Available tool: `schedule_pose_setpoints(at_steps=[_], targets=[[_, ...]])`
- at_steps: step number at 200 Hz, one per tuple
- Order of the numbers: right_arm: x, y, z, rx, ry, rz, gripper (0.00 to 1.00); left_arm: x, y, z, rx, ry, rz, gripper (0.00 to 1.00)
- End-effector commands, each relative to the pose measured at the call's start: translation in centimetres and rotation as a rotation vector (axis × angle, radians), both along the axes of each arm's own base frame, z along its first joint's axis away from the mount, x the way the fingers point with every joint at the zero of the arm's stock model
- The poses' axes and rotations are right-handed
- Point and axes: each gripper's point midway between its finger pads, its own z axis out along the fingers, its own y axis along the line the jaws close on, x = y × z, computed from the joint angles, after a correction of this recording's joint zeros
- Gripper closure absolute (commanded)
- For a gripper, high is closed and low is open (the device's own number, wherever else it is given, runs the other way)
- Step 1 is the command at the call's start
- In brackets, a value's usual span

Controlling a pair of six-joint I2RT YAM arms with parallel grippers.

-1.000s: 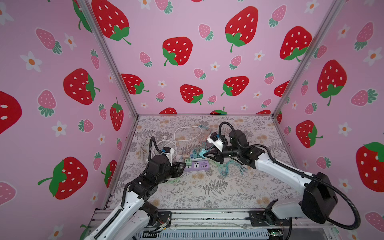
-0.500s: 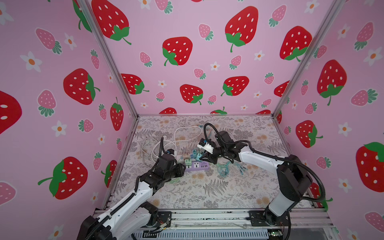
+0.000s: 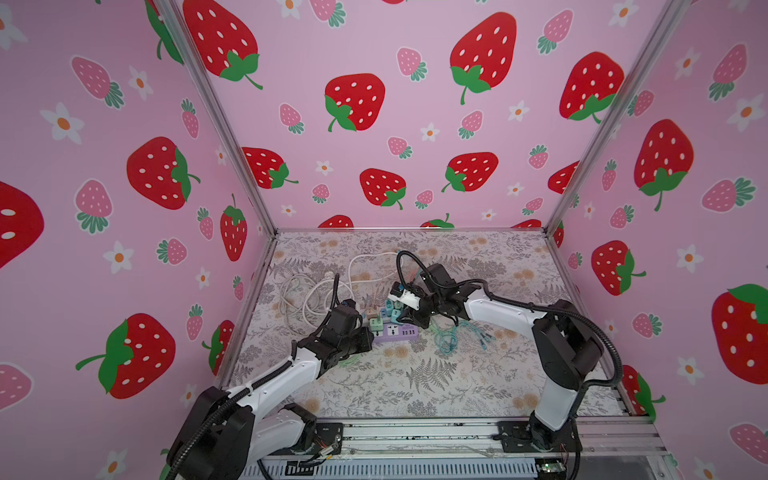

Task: Insert the plug
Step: 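Carry the teal charger over the purple strip with the right gripper while the left withdraws, then push the teal charger prongs into the purple strip socket with the right gripper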

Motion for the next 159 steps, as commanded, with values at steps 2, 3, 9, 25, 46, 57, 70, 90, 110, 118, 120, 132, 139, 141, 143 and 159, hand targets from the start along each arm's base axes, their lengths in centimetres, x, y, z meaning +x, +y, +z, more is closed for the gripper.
schedule_pose_setpoints(at_steps=[2, 3, 9, 25, 46, 57, 70, 90, 110, 118, 120, 132, 139, 141, 143, 159], targets=[[-0.3, 0.6, 0.0, -0.005, -0.024, 0.051, 1.0, 0.8, 0.7, -0.2, 0.02, -0.017, 0.046, 0.72], [-0.3, 0.6, 0.0, -0.004, -0.024, 0.051, 1.0, 0.8, 0.7, -0.3, 0.022, -0.017, 0.047, 0.72], [-0.3, 0.7, -0.1, -0.006, -0.024, 0.053, 1.0, 0.8, 0.9, -0.5, 0.03, -0.012, 0.058, 0.72], [-0.4, 0.8, -0.5, -0.011, -0.022, 0.06, 1.0, 0.9, 1.4, -1.0, 0.046, 0.001, 0.075, 0.72], [-0.5, 1.0, -0.8, -0.015, -0.023, 0.068, 1.0, 1.1, 1.6, -1.7, 0.044, 0.01, 0.086, 0.72], [-0.5, 1.0, -1.0, -0.019, -0.02, 0.071, 1.0, 1.2, 1.7, -1.9, 0.04, 0.015, 0.088, 0.72], [-0.5, 1.2, -1.2, -0.023, -0.022, 0.079, 1.0, 1.4, 1.6, -2.1, 0.035, 0.022, 0.088, 0.72], [-0.6, 1.3, -1.4, -0.025, -0.021, 0.089, 1.0, 1.5, 1.3, -2.3, 0.025, 0.037, 0.076, 0.72], [-0.7, 1.5, -1.6, -0.035, -0.026, 0.103, 1.0, 1.7, 0.9, -2.5, 0.008, 0.042, 0.067, 0.72], [-0.7, 1.6, -1.7, -0.042, -0.031, 0.108, 1.0, 1.7, 0.7, -2.6, 0.005, 0.047, 0.063, 0.73], [-0.7, 1.6, -1.7, -0.044, -0.03, 0.109, 1.0, 1.7, 0.7, -2.6, 0.004, 0.048, 0.063, 0.73], [-0.8, 1.5, -2.0, -0.061, -0.037, 0.117, 1.0, 1.7, 0.6, -2.8, 0.001, 0.054, 0.059, 0.74], [-0.8, 1.5, -2.1, -0.068, -0.042, 0.122, 1.0, 1.7, 0.5, -2.9, 0.0, 0.058, 0.057, 0.74], [-0.8, 1.4, -2.2, -0.071, -0.043, 0.123, 1.0, 1.7, 0.6, -2.9, 0.001, 0.059, 0.057, 0.74], [-0.8, 1.4, -2.2, -0.074, -0.045, 0.124, 1.0, 1.7, 0.5, -3.0, 0.0, 0.059, 0.056, 0.74], [-0.9, 1.3, -2.7, -0.095, -0.048, 0.133, 1.0, 1.7, 0.5, -3.1, -0.001, 0.065, 0.054, 0.75]])
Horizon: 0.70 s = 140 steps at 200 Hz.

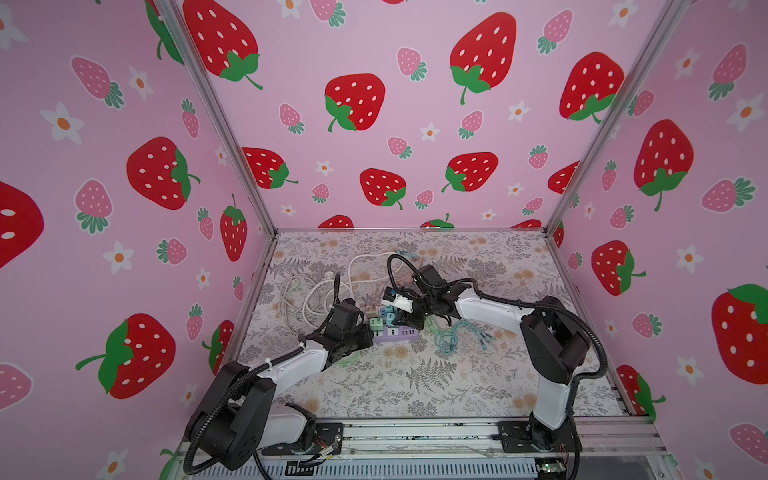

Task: Insert the plug
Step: 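Push the teal charger prongs into the purple strip socket with the right gripper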

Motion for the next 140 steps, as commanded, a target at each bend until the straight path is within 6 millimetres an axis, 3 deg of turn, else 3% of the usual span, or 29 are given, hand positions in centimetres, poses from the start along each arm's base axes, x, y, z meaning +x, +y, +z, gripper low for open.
schedule_pose_setpoints(at_steps=[1, 140], targets=[[-0.7, -0.2, -1.5, -0.06, -0.01, 0.053, 1.0, -0.1, 0.4, -0.8, 0.015, 0.033, 0.015, 0.75], [-1.0, -1.0, -2.8, -0.152, -0.037, 0.107, 1.0, -0.4, 0.7, -1.6, 0.027, 0.053, 0.02, 0.77]])
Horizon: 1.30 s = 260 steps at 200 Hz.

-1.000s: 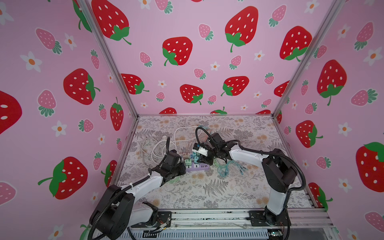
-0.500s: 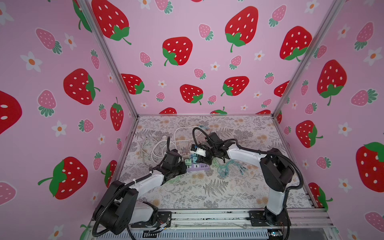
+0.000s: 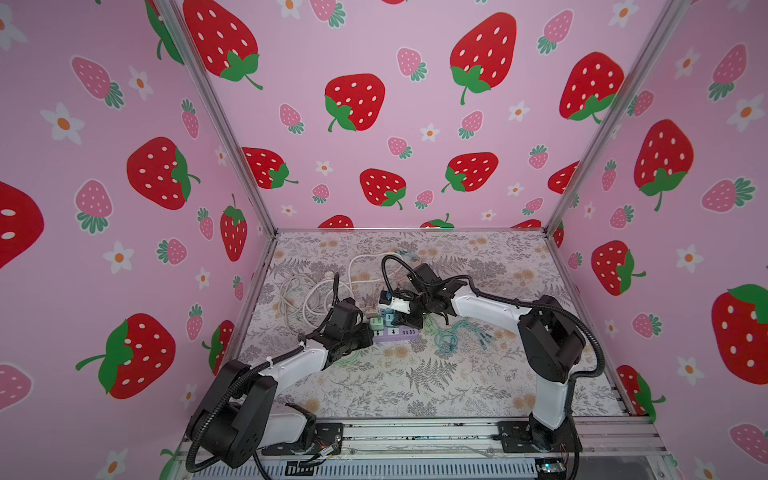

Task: Insert the plug
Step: 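Push the teal charger prongs into the purple strip socket with the right gripper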

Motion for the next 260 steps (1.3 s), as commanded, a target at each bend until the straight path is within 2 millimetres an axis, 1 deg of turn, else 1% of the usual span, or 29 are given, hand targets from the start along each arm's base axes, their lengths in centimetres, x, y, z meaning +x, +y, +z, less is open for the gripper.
schedule_pose_setpoints(at_steps=[1, 52, 77, 132, 139, 143, 172, 188, 226, 260], targets=[[-0.9, -1.2, -2.7, -0.093, 0.026, 0.031, 1.0, -0.5, 0.9, -1.6, 0.04, 0.054, 0.023, 0.77], [-1.2, -1.4, -3.3, -0.103, 0.035, 0.034, 1.0, -0.7, 1.1, -2.1, 0.039, 0.068, 0.033, 0.78], [-1.2, -1.5, -3.9, -0.112, 0.047, 0.031, 1.0, -0.9, 1.2, -2.2, 0.037, 0.067, 0.036, 0.78], [-2.2, -1.8, -5.5, -0.115, 0.104, 0.025, 1.0, -1.2, 1.6, -2.3, 0.036, 0.067, 0.045, 0.78], [-2.2, -2.0, -5.8, -0.122, 0.109, 0.023, 1.0, -1.2, 1.7, -2.3, 0.034, 0.066, 0.049, 0.78], [-2.3, -2.0, -6.0, -0.125, 0.113, 0.021, 1.0, -1.4, 1.3, -2.2, 0.015, 0.074, 0.033, 0.78], [-2.5, -2.5, -7.1, -0.144, 0.144, 0.01, 1.0, -1.5, 1.5, -1.9, 0.016, 0.071, 0.032, 0.78], [-2.4, -2.5, -7.3, -0.131, 0.167, 0.004, 1.0, -1.5, 1.5, -1.8, 0.017, 0.071, 0.03, 0.78], [-2.4, -2.6, -7.6, -0.119, 0.158, 0.002, 1.0, -1.7, 1.4, -1.0, 0.004, 0.06, 0.021, 0.75], [-2.3, -3.2, -8.5, -0.148, 0.143, -0.003, 1.0, -1.7, 0.9, 1.0, -0.032, 0.023, -0.001, 0.7]])
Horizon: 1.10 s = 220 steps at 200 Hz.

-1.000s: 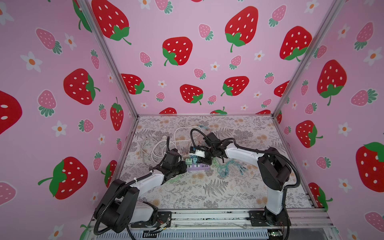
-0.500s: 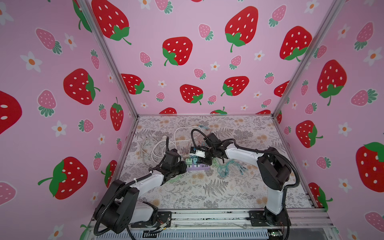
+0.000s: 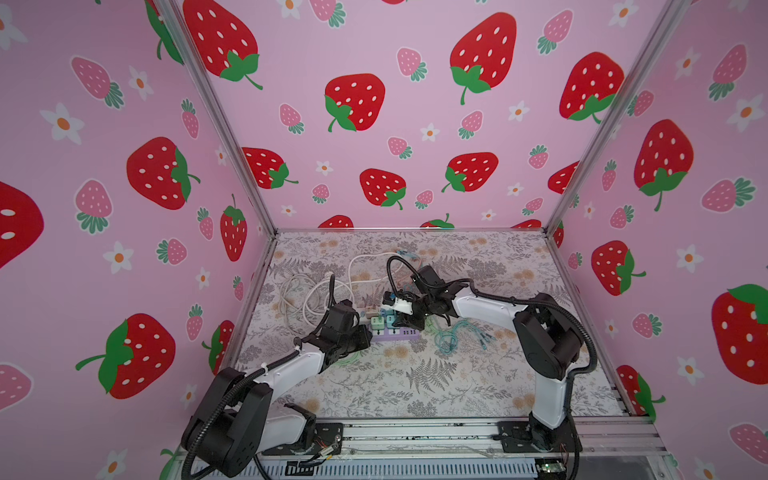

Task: Insert the plug
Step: 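Push the teal charger prongs into the purple strip socket with the right gripper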

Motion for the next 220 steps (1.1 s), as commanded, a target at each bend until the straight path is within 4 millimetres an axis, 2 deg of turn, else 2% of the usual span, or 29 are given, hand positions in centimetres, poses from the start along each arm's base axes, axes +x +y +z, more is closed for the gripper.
schedule_pose_setpoints(at_steps=[1, 61, 93, 117, 148, 184, 220], targets=[[-2.6, -3.0, -6.8, -0.19, 0.11, -0.004, 0.99, -0.9, 0.2, 0.5, -0.005, 0.019, -0.009, 0.7], [-3.2, -4.2, -8.5, -0.22, 0.12, -0.028, 1.0, -1.2, -0.2, 4.8, -0.05, -0.065, -0.051, 0.61], [-3.3, -4.3, -8.4, -0.213, 0.128, -0.039, 0.99, -1.8, -0.7, 6.7, -0.091, -0.098, -0.083, 0.56], [-3.1, -3.7, -7.3, -0.188, 0.117, -0.037, 0.97, -2.1, -0.4, 7.5, -0.093, -0.119, -0.076, 0.52], [-2.9, -2.8, -5.2, -0.14, 0.108, -0.031, 0.94, -2.3, 1.6, 8.4, -0.017, -0.174, -0.025, 0.38], [-2.3, -1.9, -2.5, -0.082, 0.087, -0.037, 0.82, -2.5, 4.6, 9.1, 0.086, -0.204, 0.057, 0.28], [-2.0, -1.3, -0.2, -0.034, 0.07, -0.047, 0.7, -2.1, 5.8, 9.1, 0.097, -0.192, 0.118, 0.26]])
